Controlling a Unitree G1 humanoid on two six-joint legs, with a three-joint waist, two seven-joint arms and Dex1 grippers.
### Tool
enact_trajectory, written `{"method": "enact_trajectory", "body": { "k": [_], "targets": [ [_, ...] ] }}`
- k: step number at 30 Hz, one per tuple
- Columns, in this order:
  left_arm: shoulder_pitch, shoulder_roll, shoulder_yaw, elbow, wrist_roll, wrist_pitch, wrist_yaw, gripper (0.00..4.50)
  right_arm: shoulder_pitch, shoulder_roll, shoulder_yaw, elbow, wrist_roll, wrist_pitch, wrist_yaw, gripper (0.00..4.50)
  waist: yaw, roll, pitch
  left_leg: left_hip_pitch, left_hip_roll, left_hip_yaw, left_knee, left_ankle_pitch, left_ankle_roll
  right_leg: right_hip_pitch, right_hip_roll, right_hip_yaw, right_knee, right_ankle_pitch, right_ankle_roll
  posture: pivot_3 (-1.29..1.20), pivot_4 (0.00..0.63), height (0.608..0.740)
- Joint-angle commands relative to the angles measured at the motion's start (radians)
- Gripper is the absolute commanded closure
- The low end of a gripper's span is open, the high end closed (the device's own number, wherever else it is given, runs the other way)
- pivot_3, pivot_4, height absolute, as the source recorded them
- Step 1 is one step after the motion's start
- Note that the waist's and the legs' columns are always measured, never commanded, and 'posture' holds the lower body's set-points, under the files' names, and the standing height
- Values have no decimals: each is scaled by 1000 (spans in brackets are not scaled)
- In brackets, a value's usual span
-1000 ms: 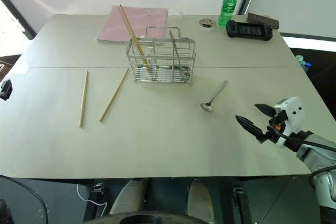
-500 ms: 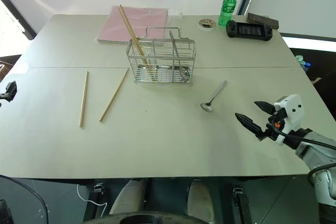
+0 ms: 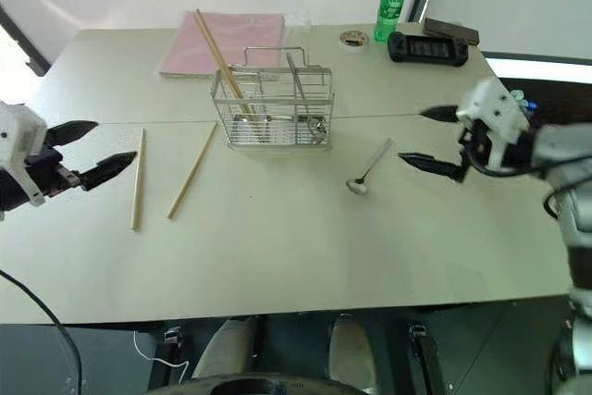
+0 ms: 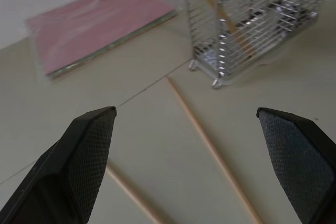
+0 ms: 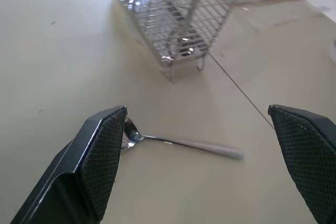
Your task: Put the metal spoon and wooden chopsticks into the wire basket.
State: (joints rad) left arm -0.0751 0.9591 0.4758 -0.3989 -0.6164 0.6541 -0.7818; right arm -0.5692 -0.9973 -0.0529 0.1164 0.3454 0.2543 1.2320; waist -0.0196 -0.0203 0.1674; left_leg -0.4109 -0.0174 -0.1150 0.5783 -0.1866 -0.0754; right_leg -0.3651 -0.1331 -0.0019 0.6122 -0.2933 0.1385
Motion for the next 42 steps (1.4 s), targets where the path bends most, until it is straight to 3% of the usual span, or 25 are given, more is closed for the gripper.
{"method": "enact_trajectory", "body": {
  "k": [1, 6, 11, 15, 28, 41, 42],
  "targets": [
    [-71, 35, -45, -55, -42, 42, -17, 0, -196, 36, 122, 146, -100, -153, 146, 33, -1, 1, 1, 0, 0, 0, 0, 0, 0, 0, 0, 0, 0, 0, 0, 0, 150, 721],
    [-155, 60, -102, -125, -127, 93, -73, 0, -462, 161, 316, 502, -303, -508, 295, 33, -5, 0, 2, 1, 0, 0, -2, 0, 0, 0, 1, 0, 0, 1, 5, 0, 150, 721],
    [-191, 83, -110, -150, -185, 139, -100, 0, -588, 237, 483, 818, -535, -888, 293, 33, -2, 0, 2, 1, 0, 0, -3, 1, -1, 0, 2, 0, 1, 3, 9, 0, 150, 721],
    [-191, 101, -109, -157, -202, 150, -123, 0, -656, 276, 578, 971, -686, -1073, 223, 33, -9, 1, 3, 1, 0, 0, -3, 1, -2, 0, 2, 0, 2, 3, 9, 0, 150, 721],
    [-145, 112, -86, -204, -243, 177, -137, 0, -753, 413, 629, 1136, -829, -1152, 181, 33, -39, 1, 3, 4, 4, -3, -3, 6, -9, 1, 7, 2, 7, 3, 8, 0, 150, 721],
    [-156, 94, -87, -214, -266, 184, -81, 0, -793, 530, 732, 1189, -1016, -1138, -11, 33, -52, 0, 2, 7, 11, -3, -3, 6, -10, 1, 14, 3, 8, 5, 5, 0, 150, 721],
    [-157, 94, -87, -214, -268, 185, -77, 0, -794, 534, 739, 1191, -1027, -1142, -19, 264, -51, 0, 2, 7, 11, -3, -3, 6, -10, 1, 14, 3, 9, 5, 5, 0, 150, 721]
  ]
}}
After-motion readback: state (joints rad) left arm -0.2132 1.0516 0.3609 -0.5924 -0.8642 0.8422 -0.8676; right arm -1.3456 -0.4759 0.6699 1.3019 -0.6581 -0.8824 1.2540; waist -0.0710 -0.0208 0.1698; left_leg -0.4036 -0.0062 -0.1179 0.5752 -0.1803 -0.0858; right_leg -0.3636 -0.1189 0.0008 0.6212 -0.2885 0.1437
